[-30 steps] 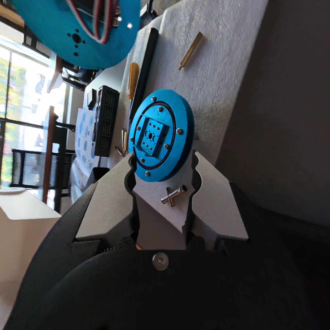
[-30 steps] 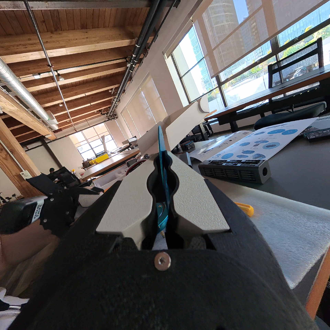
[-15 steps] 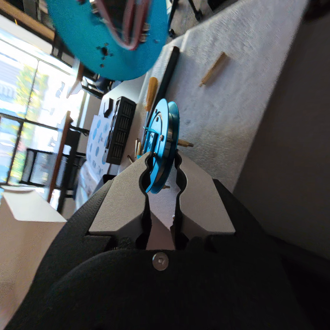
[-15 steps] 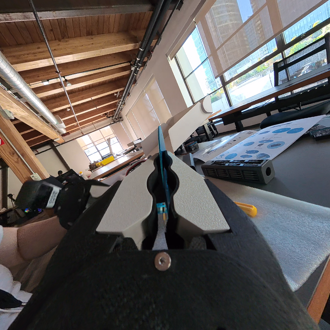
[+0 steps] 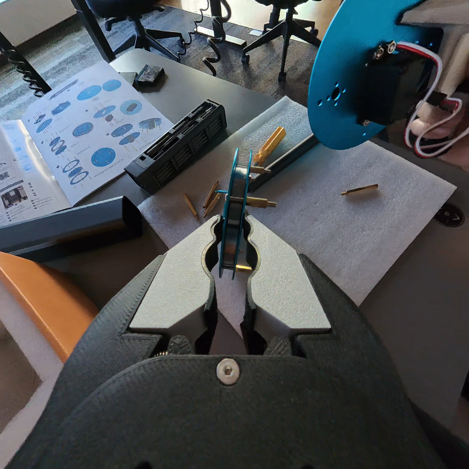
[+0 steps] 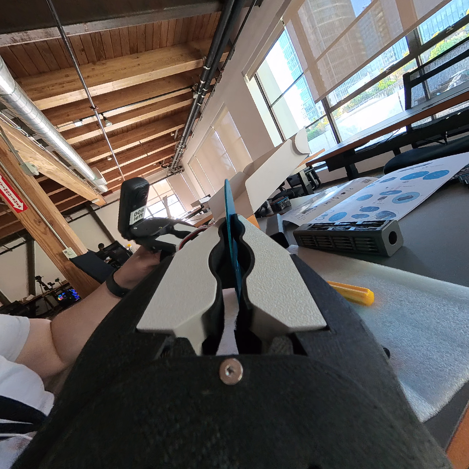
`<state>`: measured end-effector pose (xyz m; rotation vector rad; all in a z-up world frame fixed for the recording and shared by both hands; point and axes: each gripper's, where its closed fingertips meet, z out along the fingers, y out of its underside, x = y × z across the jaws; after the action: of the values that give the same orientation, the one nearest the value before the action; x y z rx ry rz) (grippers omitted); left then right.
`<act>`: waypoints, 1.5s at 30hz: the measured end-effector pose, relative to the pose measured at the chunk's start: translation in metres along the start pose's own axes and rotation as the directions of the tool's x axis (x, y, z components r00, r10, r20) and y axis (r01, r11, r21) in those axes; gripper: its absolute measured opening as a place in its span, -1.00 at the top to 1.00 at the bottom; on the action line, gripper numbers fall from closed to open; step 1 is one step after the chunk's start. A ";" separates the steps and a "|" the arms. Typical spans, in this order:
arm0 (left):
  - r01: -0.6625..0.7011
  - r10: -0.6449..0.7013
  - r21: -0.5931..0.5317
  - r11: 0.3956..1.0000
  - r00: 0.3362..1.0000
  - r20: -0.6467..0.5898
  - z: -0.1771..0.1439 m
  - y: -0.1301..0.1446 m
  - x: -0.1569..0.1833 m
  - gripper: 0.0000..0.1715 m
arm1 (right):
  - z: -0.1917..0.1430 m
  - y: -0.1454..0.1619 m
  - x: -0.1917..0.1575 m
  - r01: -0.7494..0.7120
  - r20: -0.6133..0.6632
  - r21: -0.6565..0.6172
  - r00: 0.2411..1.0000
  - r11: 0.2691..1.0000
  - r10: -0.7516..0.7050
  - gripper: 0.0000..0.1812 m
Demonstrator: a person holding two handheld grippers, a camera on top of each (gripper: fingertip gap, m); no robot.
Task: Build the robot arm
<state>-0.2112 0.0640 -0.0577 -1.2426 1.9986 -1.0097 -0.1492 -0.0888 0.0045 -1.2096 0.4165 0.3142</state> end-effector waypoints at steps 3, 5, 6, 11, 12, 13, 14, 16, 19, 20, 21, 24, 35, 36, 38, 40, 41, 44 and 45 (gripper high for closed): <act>0.017 -0.017 -0.018 1.000 1.000 -0.018 0.004 -0.003 0.000 0.83 | 0.000 0.000 0.000 -0.007 0.005 -0.003 1.000 1.000 0.007 1.00; 0.006 -0.007 -0.035 0.999 1.000 -0.029 0.006 -0.004 0.001 0.83 | 0.000 0.000 0.000 -0.013 0.010 -0.003 1.000 1.000 0.013 1.00; 0.004 -0.006 -0.048 0.999 1.000 -0.028 0.006 -0.005 0.000 0.83 | 0.000 0.000 -0.001 -0.015 0.012 -0.001 1.000 1.000 0.015 1.00; 0.041 -0.046 -0.097 0.994 0.998 -0.052 0.010 -0.010 -0.002 0.84 | -0.001 0.000 0.000 -0.028 0.017 -0.002 0.999 1.000 0.028 1.00; 0.055 -0.062 -0.106 0.993 0.996 -0.064 0.009 -0.011 -0.002 0.84 | -0.001 0.000 0.000 -0.032 0.019 -0.002 0.999 0.999 0.033 1.00; 0.073 -0.083 -0.112 0.991 0.993 -0.084 0.009 -0.012 0.000 0.84 | -0.001 0.000 0.000 -0.038 0.021 -0.003 0.999 0.999 0.038 1.00; 0.091 -0.104 -0.115 0.989 0.988 -0.111 0.009 -0.014 0.003 0.84 | -0.001 0.001 0.000 -0.046 0.022 -0.007 0.999 0.999 0.046 1.00; 0.121 -0.140 -0.118 0.986 0.976 -0.168 0.007 -0.017 0.013 0.85 | 0.000 0.004 -0.001 -0.072 0.030 -0.023 0.997 0.997 0.072 1.00; 0.160 -0.182 -0.107 0.981 0.951 -0.249 0.007 -0.020 0.028 0.86 | 0.004 0.011 -0.008 -0.139 0.089 -0.073 0.985 0.988 0.145 1.00; 0.174 -0.196 -0.105 0.979 0.942 -0.272 0.007 -0.019 0.033 0.87 | 0.005 0.014 -0.011 -0.168 0.113 -0.092 0.978 0.981 0.178 1.00; 0.182 -0.204 -0.103 0.978 0.936 -0.286 0.008 -0.018 0.036 0.86 | 0.006 0.018 -0.014 -0.198 0.133 -0.116 0.968 0.973 0.213 1.00; 0.217 -0.226 -0.064 0.974 0.928 -0.295 0.007 -0.016 0.033 0.86 | 0.009 0.031 -0.019 -0.279 0.177 -0.198 0.933 0.940 0.314 1.00; 0.374 -0.348 0.009 0.928 0.873 -0.341 0.003 -0.007 0.018 0.87 | 0.028 0.078 -0.034 -0.478 0.197 -0.416 0.783 0.774 0.590 1.00; 0.376 -0.350 0.008 0.926 0.870 -0.347 0.003 -0.006 0.018 0.87 | 0.029 0.081 -0.034 -0.496 0.194 -0.427 0.767 0.756 0.612 1.00; 0.380 -0.353 0.005 0.925 0.864 -0.358 0.002 -0.006 0.017 0.86 | 0.033 0.087 -0.035 -0.521 0.185 -0.447 0.742 0.727 0.645 1.00; 0.396 -0.365 0.010 0.918 0.856 -0.366 0.003 -0.005 0.015 0.86 | 0.037 0.093 -0.037 -0.526 0.183 -0.471 0.727 0.708 0.662 1.00; 0.411 -0.377 0.014 0.912 0.850 -0.367 0.003 -0.005 0.014 0.86 | 0.039 0.095 -0.038 -0.524 0.184 -0.483 0.723 0.702 0.666 1.00; 0.449 -0.402 0.042 0.893 0.835 -0.374 0.004 -0.006 0.011 0.86 | 0.044 0.103 -0.039 -0.503 0.174 -0.512 0.732 0.696 0.658 1.00; 0.461 -0.409 0.055 0.886 0.831 -0.377 0.004 -0.005 0.010 0.86 | 0.045 0.105 -0.039 -0.487 0.172 -0.522 0.744 0.701 0.645 1.00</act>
<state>-0.2095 0.0520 -0.0563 -1.5652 1.8839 -1.6796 -0.2239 -0.0131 -0.0516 -1.4134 0.4221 1.2201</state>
